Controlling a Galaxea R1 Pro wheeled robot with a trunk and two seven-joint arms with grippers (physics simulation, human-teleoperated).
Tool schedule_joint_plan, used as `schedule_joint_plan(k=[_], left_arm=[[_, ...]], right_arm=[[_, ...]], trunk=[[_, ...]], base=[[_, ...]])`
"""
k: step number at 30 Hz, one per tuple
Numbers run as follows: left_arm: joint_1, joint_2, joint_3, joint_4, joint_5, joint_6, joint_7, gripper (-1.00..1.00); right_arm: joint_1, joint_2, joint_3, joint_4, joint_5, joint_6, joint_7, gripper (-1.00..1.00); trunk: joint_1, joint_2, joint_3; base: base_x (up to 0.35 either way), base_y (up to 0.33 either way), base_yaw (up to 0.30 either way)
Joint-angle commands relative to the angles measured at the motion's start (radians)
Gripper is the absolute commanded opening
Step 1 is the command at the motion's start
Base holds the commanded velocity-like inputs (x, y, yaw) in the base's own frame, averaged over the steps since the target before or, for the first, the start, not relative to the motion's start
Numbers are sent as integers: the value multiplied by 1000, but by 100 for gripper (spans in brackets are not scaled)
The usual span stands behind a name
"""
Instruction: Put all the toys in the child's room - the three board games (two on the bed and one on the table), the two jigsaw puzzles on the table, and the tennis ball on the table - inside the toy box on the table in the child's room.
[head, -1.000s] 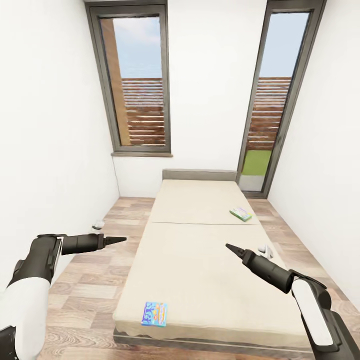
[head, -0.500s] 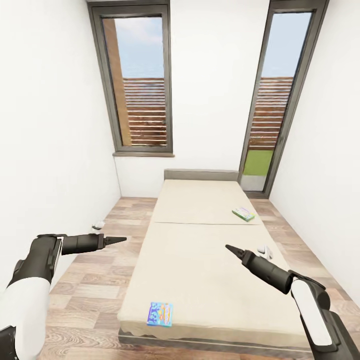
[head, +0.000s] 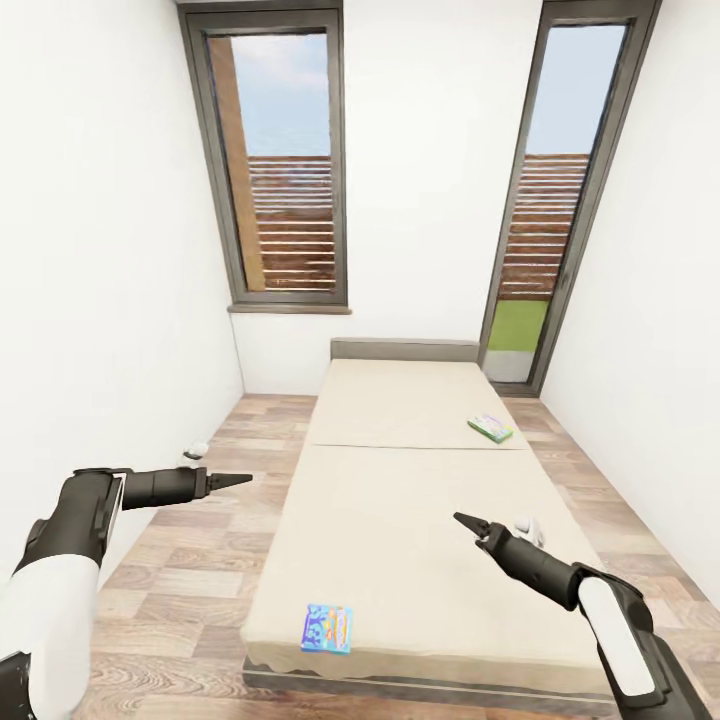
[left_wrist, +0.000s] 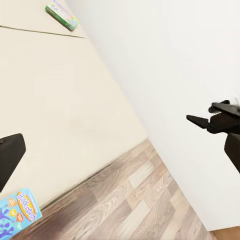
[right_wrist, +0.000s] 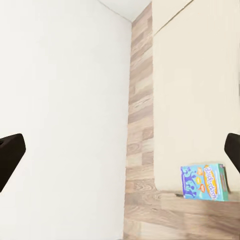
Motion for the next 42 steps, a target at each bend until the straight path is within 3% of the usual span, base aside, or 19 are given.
schedule_joint_plan(k=[1, 5, 7, 13, 19, 27, 32, 35, 42], left_arm=[[-1, 0, 3, -1, -10, 10, -9, 100], [-1, -1, 2, -1, -9, 9, -11, 100], [-1, -1, 2, -1, -9, 10, -12, 100], [-1, -1, 3, -1, -9, 8, -14, 100], [-1, -1, 2, -1, -8, 9, -16, 100], [-1, -3, 3, -1, -7, 8, -17, 100], [-1, 0, 5, -1, -3, 12, -17, 100], [-1, -1, 4, -1, -3, 17, -16, 100], [-1, -1, 4, -1, -9, 39, -14, 100]], right_arm=[[-1, 2, -26, 24, -20, 6, 5, 100], [1, 3, -101, 79, -123, 9, 4, 100], [4, 3, -117, 99, -168, 10, 5, 100], [4, 4, -133, 166, -208, 7, 9, 100], [4, 4, -134, 277, -209, 4, 10, 100], [3, 4, -132, 309, -206, -2, 9, 100], [3, 3, -105, 315, -187, -82, 10, 100], [3, 3, -81, 321, -164, -134, 10, 100], [3, 3, -69, 350, -150, -161, 11, 100]], trunk=[[1, -2, -2], [1, -2, -2], [1, -2, -2], [1, -2, -2], [1, -2, -2], [1, -2, -2], [1, -2, -2], [12, -23, -12], [39, -72, -28]], base=[[0, 32, 0], [-51, 39, 0], [-142, 119, 0], [-101, 82, 0], [-16, 13, 0], [-2, 2, 0], [0, 0, 0], [0, 0, -3], [0, 0, -117]])
